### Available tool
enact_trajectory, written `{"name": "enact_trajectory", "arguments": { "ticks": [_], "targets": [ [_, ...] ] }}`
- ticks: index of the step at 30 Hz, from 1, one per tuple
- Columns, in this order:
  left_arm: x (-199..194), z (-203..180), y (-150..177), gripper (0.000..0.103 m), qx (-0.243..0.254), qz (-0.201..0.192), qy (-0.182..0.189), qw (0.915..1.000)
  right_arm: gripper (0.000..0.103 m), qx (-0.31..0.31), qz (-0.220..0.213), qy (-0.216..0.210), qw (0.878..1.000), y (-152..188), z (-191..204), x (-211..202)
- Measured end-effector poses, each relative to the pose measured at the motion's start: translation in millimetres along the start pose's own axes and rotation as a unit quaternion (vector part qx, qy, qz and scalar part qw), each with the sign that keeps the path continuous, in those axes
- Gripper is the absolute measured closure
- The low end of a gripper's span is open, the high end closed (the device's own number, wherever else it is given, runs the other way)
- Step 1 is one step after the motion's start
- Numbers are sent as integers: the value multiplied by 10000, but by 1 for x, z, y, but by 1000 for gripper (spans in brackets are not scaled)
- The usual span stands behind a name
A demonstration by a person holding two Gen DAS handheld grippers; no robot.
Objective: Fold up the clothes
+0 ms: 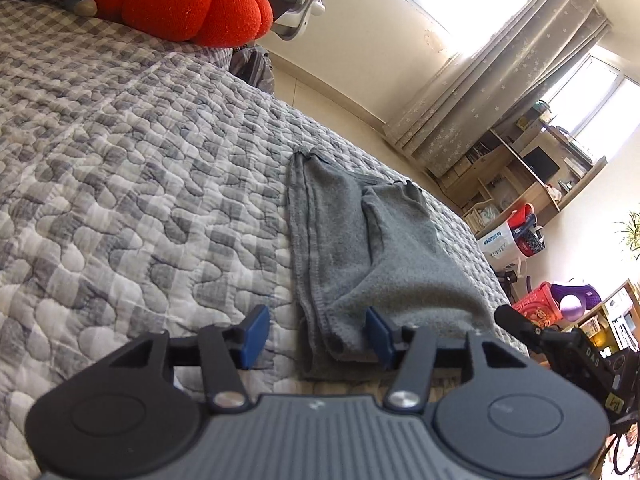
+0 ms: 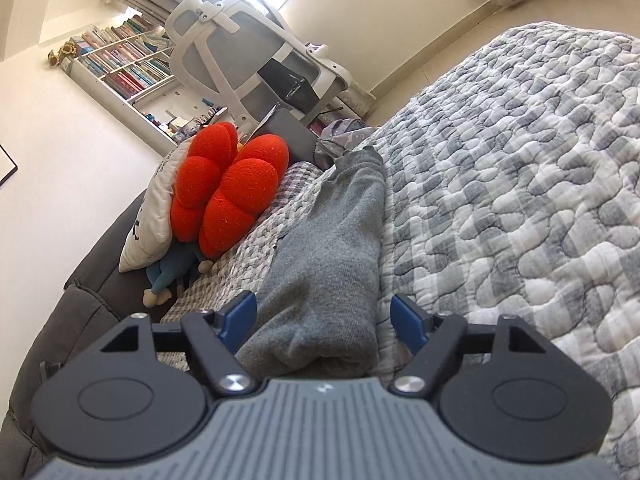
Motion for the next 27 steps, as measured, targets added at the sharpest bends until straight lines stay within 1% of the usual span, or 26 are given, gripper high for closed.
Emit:
{"name": "enact_trajectory", "arguments": {
  "ticks": [2, 4, 5, 6, 7, 8, 9, 12, 14, 15, 18, 20, 22, 24, 26, 27],
  "targets": [
    [1, -1, 0, 46, -2, -27, -40, 10000, 25, -28, -7, 113, 9999, 1, 1, 5],
    [2, -2, 2, 50, 181, -62, -151, 9997, 24, -202, -14, 199, 9996, 4, 6, 10],
    [2, -3, 3, 60, 273, -79, -207, 9994, 24, -314, -18, 225, 9993, 5, 9, 12],
    [2, -3, 4, 65, 343, -97, -237, 9991, 25, -514, -32, 265, 9983, 9, 11, 14],
    [1, -3, 5, 66, 380, -113, -227, 9990, 31, -828, -28, 363, 9959, 13, 14, 16],
    [1, -3, 5, 67, 417, -129, -216, 9988, 35, -1081, 5, 433, 9932, 17, 16, 16],
    [0, -3, 6, 67, 453, -146, -205, 9987, 45, -1327, 41, 501, 9899, 21, 17, 16],
    [-1, -3, 7, 67, 630, -183, -162, 9977, 54, -1386, 158, 471, 9891, 22, 11, 13],
    [-1, -3, 7, 67, 650, -187, -167, 9976, 55, -1334, 236, 443, 9898, 21, 7, 12],
    [0, -3, 6, 67, 646, -183, -173, 9976, 55, -1461, 260, 442, 9879, 22, 9, 12],
    [1, -1, 4, 65, 482, -152, -167, 9986, 54, -1564, 308, 399, 9864, 24, 9, 13],
    [2, -2, 3, 64, 551, -158, -137, 9983, 54, -1574, 298, 328, 9865, 24, 8, 12],
    [2, -2, 4, 64, 624, -200, -112, 9978, 51, -1585, 287, 256, 9866, 24, 8, 10],
    [1, -3, 3, 64, 624, -160, -108, 9979, 51, -1596, 276, 183, 9866, 25, 8, 9],
    [-1, -3, -1, 64, 456, -116, -101, 9988, 48, -1572, 223, 125, 9872, 25, 7, 7],
    [-2, -4, -3, 63, 372, -102, -57, 9992, 44, -1501, 191, 52, 9885, 26, 7, 6]
  ]
}}
Point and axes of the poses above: each gripper's, at about its wrist camera, not at the fingertips, and x roughly the way its jaws point, z to its left, y to its underside, the point moved 9 cm from there along x, roughly the way its jaws point, and after that the axes turned 10 degrees about -z, right-handed, at the moved point
